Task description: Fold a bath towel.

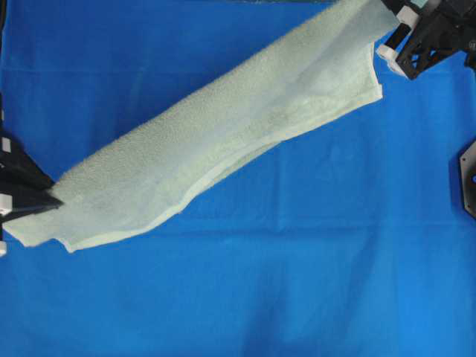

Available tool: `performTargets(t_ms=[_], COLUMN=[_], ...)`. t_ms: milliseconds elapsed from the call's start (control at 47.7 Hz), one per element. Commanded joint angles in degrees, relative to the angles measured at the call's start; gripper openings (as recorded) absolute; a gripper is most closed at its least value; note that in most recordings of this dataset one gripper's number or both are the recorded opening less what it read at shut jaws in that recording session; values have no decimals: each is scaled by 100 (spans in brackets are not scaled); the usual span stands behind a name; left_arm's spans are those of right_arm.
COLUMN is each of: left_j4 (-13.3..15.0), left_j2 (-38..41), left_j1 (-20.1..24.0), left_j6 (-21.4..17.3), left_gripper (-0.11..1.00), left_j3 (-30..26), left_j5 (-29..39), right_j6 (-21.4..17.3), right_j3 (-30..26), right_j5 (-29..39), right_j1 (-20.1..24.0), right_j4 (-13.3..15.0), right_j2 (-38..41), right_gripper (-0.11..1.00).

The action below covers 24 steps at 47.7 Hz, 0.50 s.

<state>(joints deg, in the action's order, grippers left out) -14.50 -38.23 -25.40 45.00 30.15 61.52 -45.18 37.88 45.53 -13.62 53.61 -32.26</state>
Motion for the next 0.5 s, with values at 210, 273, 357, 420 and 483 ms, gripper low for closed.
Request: performTargets(t_ms=[210, 273, 357, 420, 483], left_j4=[0, 9, -9, -9, -9], left_j2=[483, 642, 861, 1020, 1178], left_j1=[-633, -765, -905, -976, -1037], left_j6=[185, 185, 193, 202, 220], left_gripper=[12, 12, 12, 12, 12], left_j3=[-721, -923, -1169, -1345, -1459], left_j5=[-703, -791, -826, -826, -826], right_j6=[-26, -53, -88, -193, -299], right_j3=[-132, -158, -202, -237, -237], right_j5=[1512, 1934, 2426, 2804, 3059], right_j1=[1055, 1529, 2206, 2707, 2962], right_j4=[-79, -97, -149, -141, -105], right_j2=[-1063, -1318, -1564, -1661, -1644], right_gripper=[10, 10, 10, 10, 10])
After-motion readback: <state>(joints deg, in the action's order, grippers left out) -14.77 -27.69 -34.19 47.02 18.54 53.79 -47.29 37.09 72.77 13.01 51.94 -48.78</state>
